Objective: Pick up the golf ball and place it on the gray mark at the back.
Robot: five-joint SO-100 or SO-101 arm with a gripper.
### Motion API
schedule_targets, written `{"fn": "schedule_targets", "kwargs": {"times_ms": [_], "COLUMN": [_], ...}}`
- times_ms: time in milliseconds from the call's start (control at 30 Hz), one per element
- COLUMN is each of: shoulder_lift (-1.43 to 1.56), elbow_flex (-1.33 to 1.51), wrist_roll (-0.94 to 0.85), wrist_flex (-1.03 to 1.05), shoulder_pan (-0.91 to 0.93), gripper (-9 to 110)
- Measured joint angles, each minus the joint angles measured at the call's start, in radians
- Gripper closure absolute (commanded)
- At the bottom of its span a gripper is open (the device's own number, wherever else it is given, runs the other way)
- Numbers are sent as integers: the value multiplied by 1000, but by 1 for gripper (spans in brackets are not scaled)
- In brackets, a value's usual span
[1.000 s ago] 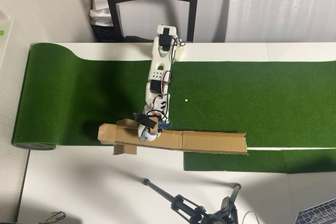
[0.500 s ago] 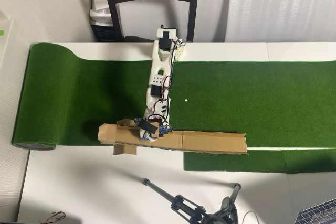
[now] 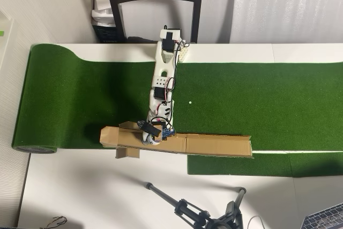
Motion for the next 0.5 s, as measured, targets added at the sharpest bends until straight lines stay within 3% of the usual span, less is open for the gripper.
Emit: {"fn": "schedule_targets", "kwargs": {"times_ms": [300, 500], "shoulder_lift": [-2, -2], "elbow_flex": [-18, -31], "wrist_roll": [-2, -6], "wrist_flex": [0, 0], "shoulder_pan": [0, 2], "gripper": [59, 58]}}
